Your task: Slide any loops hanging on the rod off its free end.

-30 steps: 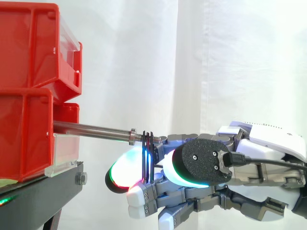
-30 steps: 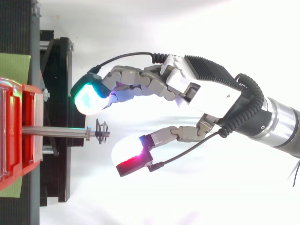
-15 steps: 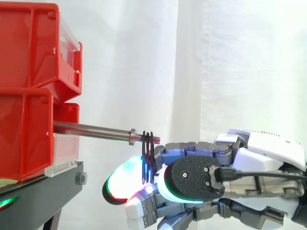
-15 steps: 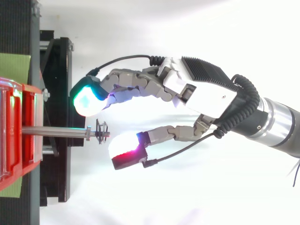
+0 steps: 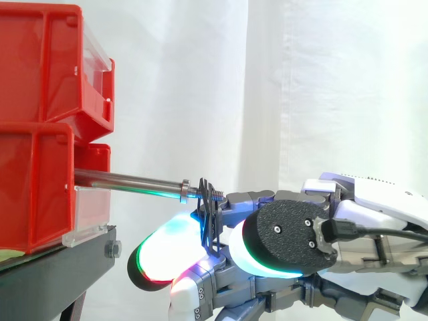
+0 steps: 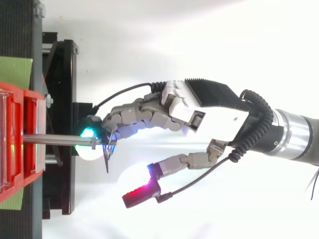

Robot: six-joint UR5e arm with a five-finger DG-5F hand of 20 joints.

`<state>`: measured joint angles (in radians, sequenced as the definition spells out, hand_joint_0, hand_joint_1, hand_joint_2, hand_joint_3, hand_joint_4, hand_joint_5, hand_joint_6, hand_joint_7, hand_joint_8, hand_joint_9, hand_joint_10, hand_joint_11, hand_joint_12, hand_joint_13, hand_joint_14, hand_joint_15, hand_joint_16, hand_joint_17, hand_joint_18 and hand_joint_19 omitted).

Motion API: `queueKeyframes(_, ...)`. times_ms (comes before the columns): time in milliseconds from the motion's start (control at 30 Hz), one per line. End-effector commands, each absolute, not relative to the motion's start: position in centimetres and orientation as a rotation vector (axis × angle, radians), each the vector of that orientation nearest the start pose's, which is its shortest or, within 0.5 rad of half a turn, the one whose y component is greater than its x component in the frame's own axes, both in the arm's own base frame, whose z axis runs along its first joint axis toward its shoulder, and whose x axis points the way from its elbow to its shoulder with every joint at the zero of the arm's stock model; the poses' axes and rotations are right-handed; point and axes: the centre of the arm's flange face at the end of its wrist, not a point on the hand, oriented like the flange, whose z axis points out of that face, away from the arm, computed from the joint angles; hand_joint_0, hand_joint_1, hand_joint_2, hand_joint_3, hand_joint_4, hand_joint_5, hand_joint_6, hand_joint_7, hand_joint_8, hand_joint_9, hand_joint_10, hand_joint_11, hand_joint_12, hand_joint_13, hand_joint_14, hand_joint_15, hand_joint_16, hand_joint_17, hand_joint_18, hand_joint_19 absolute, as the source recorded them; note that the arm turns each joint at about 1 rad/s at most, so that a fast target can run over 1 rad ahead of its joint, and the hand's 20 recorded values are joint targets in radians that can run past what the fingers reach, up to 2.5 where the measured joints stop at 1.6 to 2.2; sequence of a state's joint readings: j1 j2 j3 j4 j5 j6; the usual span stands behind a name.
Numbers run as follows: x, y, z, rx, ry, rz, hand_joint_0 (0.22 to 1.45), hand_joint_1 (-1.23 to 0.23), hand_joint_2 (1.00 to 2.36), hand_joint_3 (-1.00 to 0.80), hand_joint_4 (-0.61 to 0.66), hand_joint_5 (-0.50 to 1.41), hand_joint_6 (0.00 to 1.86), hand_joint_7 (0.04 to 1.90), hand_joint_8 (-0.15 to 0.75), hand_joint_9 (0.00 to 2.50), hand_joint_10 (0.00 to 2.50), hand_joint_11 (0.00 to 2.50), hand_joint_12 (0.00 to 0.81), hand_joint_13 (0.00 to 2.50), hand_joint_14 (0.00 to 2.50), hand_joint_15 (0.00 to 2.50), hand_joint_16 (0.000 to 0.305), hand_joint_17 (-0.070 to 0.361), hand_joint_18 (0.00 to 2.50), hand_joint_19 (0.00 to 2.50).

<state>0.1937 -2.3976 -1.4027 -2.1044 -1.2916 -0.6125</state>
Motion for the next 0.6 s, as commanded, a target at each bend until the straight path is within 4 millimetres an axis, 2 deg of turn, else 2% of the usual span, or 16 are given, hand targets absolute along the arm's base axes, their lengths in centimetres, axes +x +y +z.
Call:
queueKeyframes(0, 76.59, -1.25, 15.36, 0.685, 1.044, 0.853, 0.6, -0.68, 1.01, -0.37, 0.22, -0.18, 0.79, 0.79, 0.287, 0.66, 0.01, 0.2, 0.392, 0.74, 0.01, 0.28, 0.059, 0.132, 0.76, 0.57)
queueKeyframes(567, 76.54, -1.61, 15.29, 0.686, 1.044, 0.846, 0.58, -0.62, 1.01, -0.4, 0.22, -0.15, 0.74, 0.86, 0.292, 0.69, 0.01, 0.2, 0.394, 0.75, 0.01, 0.28, 0.059, 0.134, 0.76, 0.58)
